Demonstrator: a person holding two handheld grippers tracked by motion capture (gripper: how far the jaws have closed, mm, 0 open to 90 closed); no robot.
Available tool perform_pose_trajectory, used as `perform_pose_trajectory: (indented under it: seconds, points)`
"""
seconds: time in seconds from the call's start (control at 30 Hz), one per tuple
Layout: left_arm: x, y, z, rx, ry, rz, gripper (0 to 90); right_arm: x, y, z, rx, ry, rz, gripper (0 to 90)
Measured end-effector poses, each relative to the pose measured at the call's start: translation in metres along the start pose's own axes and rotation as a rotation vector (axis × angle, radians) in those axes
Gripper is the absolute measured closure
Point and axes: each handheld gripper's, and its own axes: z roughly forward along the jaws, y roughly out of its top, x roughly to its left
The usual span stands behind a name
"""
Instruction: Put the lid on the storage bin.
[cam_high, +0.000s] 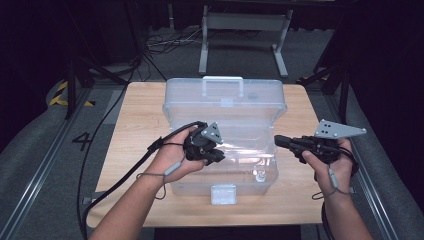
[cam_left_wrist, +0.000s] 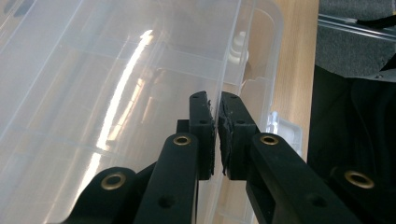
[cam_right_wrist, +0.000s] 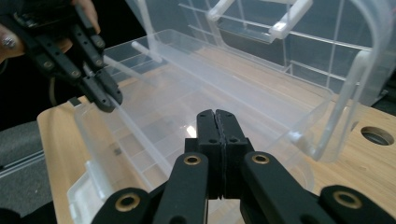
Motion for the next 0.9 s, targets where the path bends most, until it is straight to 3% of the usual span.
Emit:
perform_pose_trajectory:
  seconds: [0.37, 0.53, 0.67, 0.9]
  points:
    - [-0.006, -0.005, 0.004, 0.003, -0.008, -0.007, 84.0, -0.005, -0.001, 0.002, -0.032, -0.012, 0.035, 90.0]
    - [-0.012, -0.007, 0.009, 0.033, -0.02, -0.001, 84.4, -0.007, -0.002, 0.001, -0.042, -0.022, 0.048, 90.0]
    - [-0.015, -0.008, 0.009, 0.031, 0.0, 0.001, 84.4, -0.008, -0.003, 0.002, -0.037, -0.01, 0.054, 90.0]
    - [-0.013, -0.011, 0.008, 0.009, -0.012, -0.023, 83.7, -0.008, -0.002, 0.002, -0.035, -0.011, 0.055, 90.0]
